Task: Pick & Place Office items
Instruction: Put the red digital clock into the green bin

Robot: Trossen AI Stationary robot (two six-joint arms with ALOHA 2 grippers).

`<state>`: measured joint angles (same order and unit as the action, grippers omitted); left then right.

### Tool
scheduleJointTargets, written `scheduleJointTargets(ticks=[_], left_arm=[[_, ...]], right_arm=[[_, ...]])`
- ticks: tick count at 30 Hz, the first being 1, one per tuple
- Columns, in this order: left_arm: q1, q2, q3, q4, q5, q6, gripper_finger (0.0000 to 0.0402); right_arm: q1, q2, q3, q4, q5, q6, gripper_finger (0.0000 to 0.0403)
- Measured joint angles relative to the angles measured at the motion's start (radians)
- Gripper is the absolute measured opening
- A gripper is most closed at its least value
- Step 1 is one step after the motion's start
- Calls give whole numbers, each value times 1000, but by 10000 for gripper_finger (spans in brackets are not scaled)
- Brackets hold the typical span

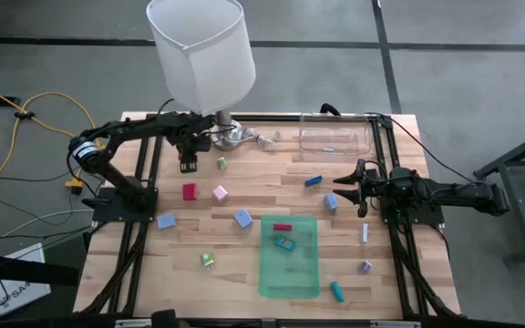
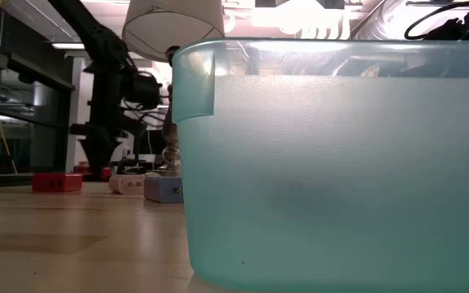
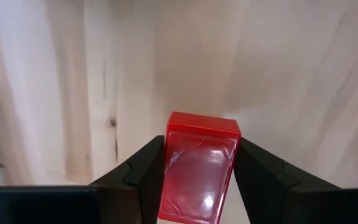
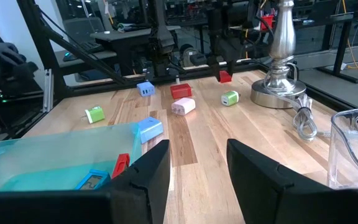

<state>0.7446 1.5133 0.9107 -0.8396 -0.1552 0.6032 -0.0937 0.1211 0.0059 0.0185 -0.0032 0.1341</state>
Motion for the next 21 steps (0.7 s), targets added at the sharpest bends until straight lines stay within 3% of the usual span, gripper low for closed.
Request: scheduleJointTargets(ticks=[6, 13, 21], left_arm=[[-126, -34, 21, -11, -1, -93, 159], [-348, -40, 60, -37, 0, -223, 159], [-565, -40, 187, -34, 0, -324, 159]], right_arm=[[0, 0, 0, 0, 0, 0, 146], [0, 0, 0, 0, 0, 0, 146], [0, 0, 0, 0, 0, 0, 146]])
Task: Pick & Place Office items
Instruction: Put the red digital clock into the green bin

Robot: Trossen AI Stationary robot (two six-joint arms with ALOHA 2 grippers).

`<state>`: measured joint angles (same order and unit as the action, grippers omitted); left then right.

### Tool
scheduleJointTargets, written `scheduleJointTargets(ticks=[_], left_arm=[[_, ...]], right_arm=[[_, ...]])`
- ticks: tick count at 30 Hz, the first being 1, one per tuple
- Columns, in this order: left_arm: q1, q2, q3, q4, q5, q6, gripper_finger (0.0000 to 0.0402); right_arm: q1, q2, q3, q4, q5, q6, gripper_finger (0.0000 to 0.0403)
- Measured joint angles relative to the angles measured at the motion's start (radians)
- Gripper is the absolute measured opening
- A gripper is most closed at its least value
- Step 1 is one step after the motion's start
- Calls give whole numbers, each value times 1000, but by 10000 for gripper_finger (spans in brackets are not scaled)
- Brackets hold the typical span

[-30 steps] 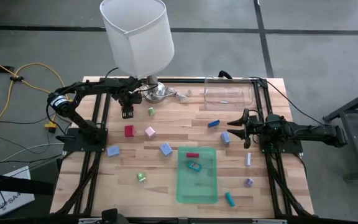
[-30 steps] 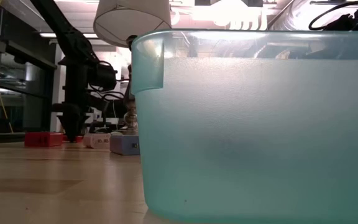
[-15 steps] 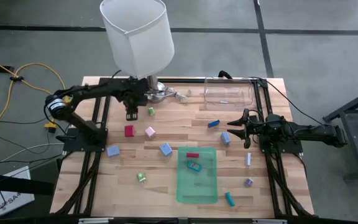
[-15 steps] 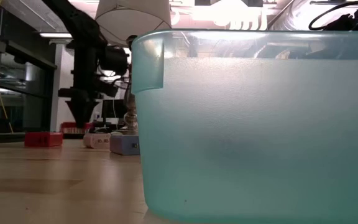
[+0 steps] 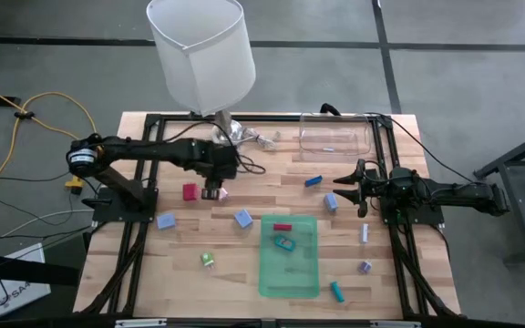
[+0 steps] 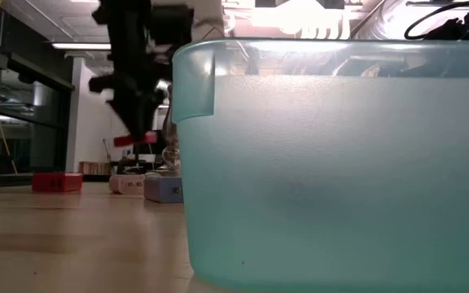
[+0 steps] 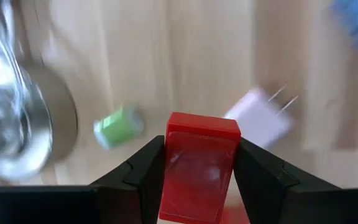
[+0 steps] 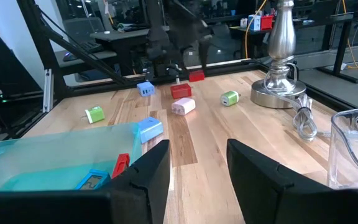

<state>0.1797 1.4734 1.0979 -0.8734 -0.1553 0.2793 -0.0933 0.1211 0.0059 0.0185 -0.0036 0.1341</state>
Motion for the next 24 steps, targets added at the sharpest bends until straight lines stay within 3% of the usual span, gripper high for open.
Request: scheduleJointTargets(ticks=[5, 13, 20, 24], left_arm=[[-106, 0, 67, 71, -7, -33, 159], [-210, 17, 84, 321, -3, -46, 159], [-283, 101, 120, 519, 69, -97, 159], [-337, 165, 188, 546, 76, -103, 159]], right_arm=[[0, 0, 0, 0, 0, 0, 146], [0, 0, 0, 0, 0, 0, 146], [0, 0, 0, 0, 0, 0, 146], [0, 2, 0, 0, 0, 0, 146]])
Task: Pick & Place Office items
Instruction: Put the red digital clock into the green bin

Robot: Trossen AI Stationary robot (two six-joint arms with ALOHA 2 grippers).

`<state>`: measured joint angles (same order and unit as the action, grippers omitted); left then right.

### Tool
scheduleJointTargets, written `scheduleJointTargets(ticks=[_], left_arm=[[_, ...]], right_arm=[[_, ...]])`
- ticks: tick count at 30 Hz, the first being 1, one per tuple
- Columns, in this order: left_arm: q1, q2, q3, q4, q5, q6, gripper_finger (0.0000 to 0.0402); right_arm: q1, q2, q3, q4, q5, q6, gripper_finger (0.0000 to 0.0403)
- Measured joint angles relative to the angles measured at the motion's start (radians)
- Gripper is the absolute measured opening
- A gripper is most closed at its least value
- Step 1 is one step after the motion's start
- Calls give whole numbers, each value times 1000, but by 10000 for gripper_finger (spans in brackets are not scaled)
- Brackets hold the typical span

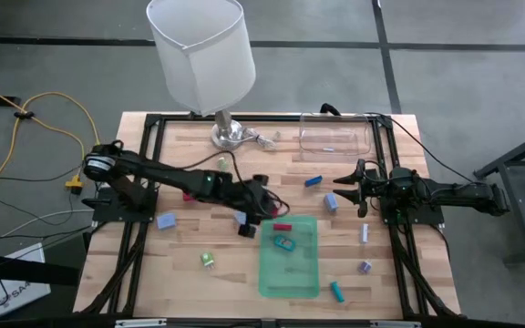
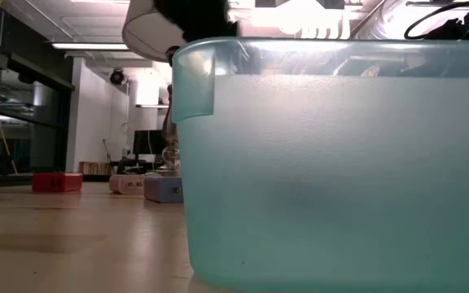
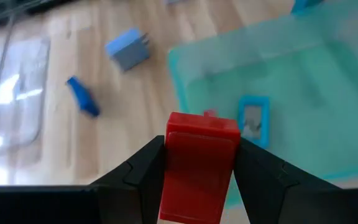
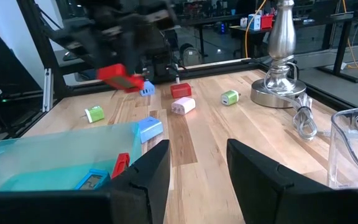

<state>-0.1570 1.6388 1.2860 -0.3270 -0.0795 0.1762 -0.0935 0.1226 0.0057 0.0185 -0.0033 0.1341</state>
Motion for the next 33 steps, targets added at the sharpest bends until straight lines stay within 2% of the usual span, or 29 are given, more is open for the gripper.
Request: scheduleJointTargets(ticks=[11, 25, 33], left_arm=[[-133, 184, 167, 8, 12, -79, 159], [-187, 332, 180, 72, 161, -132, 159], [-183, 341, 180, 94, 152, -94, 179]], right_arm=[[0, 1, 0, 0, 0, 0, 146], [0, 23, 0, 6, 0, 0, 146], [0, 29, 0, 6, 0, 0, 146]])
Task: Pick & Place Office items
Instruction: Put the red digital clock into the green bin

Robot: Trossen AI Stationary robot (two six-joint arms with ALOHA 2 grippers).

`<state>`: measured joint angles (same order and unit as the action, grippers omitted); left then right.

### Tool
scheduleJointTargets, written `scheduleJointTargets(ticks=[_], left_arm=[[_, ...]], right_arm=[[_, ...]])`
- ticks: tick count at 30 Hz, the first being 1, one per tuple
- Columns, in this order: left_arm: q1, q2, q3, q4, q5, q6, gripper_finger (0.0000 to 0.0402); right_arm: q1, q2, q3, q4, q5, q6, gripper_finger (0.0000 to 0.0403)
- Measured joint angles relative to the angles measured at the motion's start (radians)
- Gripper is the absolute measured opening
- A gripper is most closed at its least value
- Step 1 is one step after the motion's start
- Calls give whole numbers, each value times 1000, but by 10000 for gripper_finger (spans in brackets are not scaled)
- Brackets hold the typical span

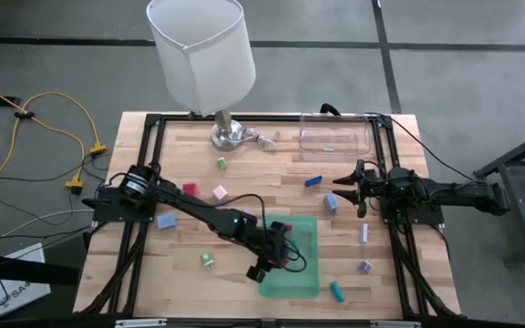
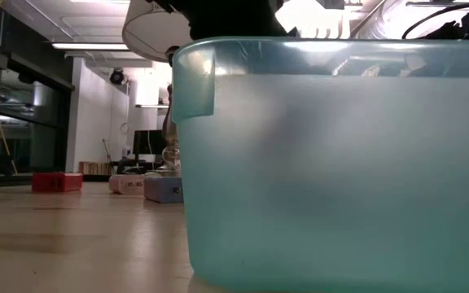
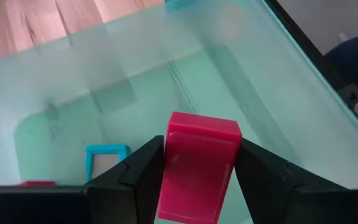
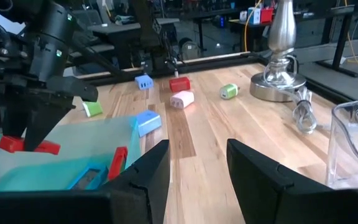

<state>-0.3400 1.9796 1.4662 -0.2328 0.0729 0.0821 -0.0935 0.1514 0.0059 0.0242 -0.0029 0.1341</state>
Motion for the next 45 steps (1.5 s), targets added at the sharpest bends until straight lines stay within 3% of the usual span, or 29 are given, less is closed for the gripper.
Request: scheduleJointTargets(ticks=[45], left_arm=[[19, 0, 0, 2, 0, 25, 184]], right_arm=[[0, 0, 0, 2, 0, 0, 146]])
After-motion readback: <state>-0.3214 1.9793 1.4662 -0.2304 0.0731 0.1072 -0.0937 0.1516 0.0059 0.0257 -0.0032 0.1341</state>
